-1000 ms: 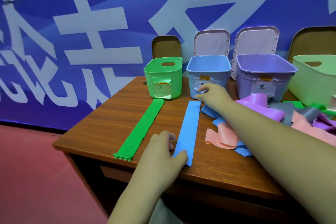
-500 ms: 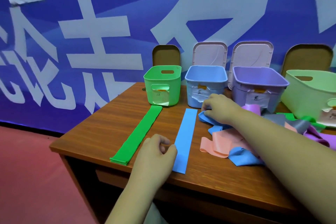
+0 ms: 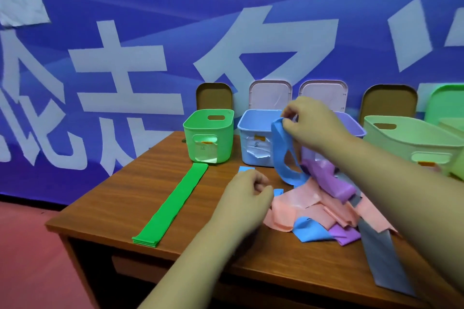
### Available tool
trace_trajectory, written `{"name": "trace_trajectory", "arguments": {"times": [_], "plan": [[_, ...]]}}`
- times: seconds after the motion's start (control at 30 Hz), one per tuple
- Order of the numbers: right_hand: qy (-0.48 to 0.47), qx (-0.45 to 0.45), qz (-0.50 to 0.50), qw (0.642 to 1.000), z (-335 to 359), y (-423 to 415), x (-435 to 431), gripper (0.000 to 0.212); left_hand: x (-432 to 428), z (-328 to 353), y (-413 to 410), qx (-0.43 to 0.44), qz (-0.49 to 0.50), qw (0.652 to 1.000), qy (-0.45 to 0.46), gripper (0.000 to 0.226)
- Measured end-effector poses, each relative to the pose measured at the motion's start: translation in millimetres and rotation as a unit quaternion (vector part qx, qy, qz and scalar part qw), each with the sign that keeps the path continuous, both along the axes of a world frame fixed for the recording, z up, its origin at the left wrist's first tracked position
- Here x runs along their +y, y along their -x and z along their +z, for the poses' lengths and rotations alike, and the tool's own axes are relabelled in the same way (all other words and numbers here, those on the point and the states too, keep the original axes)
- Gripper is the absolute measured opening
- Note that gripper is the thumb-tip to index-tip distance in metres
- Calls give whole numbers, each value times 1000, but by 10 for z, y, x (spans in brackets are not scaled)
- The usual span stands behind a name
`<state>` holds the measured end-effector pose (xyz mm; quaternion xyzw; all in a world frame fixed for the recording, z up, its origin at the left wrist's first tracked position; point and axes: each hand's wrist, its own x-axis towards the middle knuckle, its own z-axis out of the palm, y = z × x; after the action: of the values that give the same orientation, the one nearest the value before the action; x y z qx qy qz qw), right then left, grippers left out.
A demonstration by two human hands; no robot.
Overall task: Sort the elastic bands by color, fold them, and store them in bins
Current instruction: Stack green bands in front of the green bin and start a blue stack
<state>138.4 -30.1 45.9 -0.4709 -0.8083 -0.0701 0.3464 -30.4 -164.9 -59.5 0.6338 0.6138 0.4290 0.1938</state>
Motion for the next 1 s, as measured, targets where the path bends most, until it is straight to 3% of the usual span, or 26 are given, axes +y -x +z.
{"name": "trace_trajectory", "arguments": {"times": [0.2, 0.3, 0.37, 0.53, 0.67, 1.0], "plan": [[-61, 56, -8, 997, 466, -201, -284, 9, 458, 217, -443, 29, 5, 999, -19, 66], [-67, 83, -3, 994, 619, -261, -427, 8, 591, 264, -552, 16, 33, 999, -19, 82], [-61, 109, -4, 992, 676, -309, -497, 6, 654, 258, -578, 18, 48, 999, -14, 75], [-54, 168, 14, 984, 850, -397, -667, 5, 675, 230, -613, 15, 51, 999, -9, 15], [-40, 220, 20, 974, 989, -410, -753, 7, 582, 206, -622, -1, 27, 1000, -10, 22], [-24, 295, 23, 955, 1074, -350, -708, 13, 208, 82, -449, -45, 14, 998, 47, 14]]}}
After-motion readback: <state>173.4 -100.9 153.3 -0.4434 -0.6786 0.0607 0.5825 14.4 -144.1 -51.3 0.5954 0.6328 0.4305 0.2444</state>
